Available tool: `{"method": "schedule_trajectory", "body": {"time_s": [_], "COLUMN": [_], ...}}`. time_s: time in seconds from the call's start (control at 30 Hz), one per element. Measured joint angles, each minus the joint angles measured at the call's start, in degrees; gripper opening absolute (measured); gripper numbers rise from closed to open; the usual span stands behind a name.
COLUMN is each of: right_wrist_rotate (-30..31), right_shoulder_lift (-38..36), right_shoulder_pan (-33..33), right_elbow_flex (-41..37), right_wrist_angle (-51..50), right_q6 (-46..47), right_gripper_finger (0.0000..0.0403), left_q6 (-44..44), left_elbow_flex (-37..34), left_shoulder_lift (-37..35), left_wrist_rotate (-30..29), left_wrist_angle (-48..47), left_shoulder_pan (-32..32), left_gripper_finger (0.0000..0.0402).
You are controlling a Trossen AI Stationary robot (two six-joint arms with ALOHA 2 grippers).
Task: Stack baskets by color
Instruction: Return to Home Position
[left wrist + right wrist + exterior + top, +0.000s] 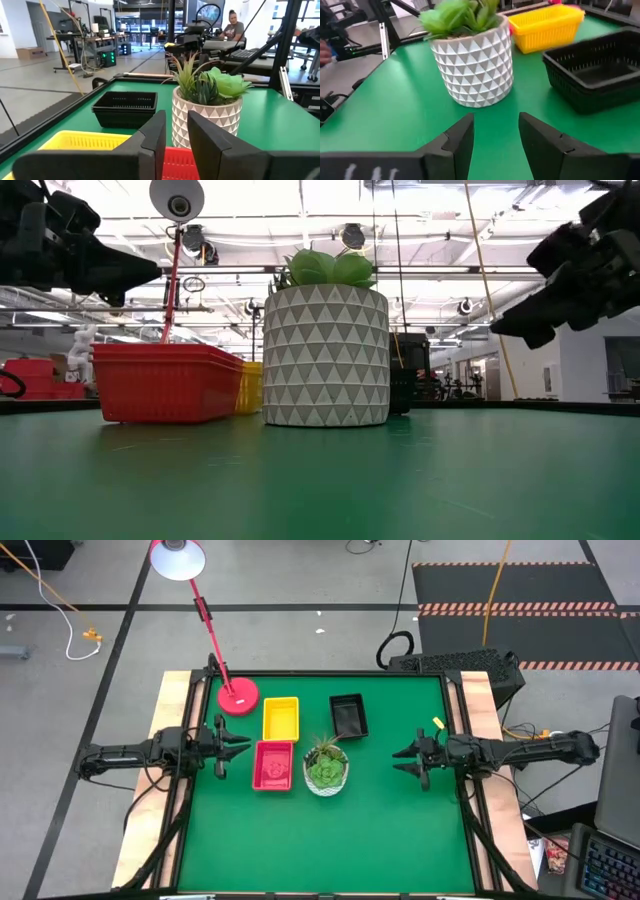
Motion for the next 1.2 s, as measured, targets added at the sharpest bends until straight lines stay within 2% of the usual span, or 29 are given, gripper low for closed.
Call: {"method": "schedule_trajectory", "body": {"time_s": [0.2,0.4,0.5,0.67,1.07,1.2], "right_wrist_rotate": [5.16,5.04,2.87,2.01,1.88,0.09], "right_shoulder_lift": [-0.01,-0.01,-0.61,-2.47,-10.14,-13.0], "right_shoulder_pan": [5.49,5.84,5.77,5.75,5.75,5.75], "right_elbow_flex": [0.0,0.0,0.0,0.0,0.0,-0.01], "right_wrist_angle": [5.51,12.36,14.19,11.62,10.98,10.8], "right_q6": [-6.73,-12.46,-13.67,-11.65,-7.58,-7.19], "right_gripper_finger": [0.0119,0.0087,0.0063,0.0008,0.0003,0.0001], "left_q6": [0.01,0.05,0.05,0.05,0.08,0.08], "left_elbow_flex": [0.0,-0.02,-0.04,-0.04,-0.11,-0.11], "left_shoulder_lift": [0.0,0.0,0.01,0.0,0.0,0.0], "left_wrist_rotate": [0.0,-0.03,-0.04,-0.03,-0.04,-0.04], "left_wrist_angle": [0.06,0.32,0.37,0.42,0.69,0.72], "left_shoulder_pan": [0.0,0.0,0.0,0.0,0.0,0.0], "left_gripper_finger": [0.0081,0.0081,0.0081,0.0081,0.0081,0.0081]}}
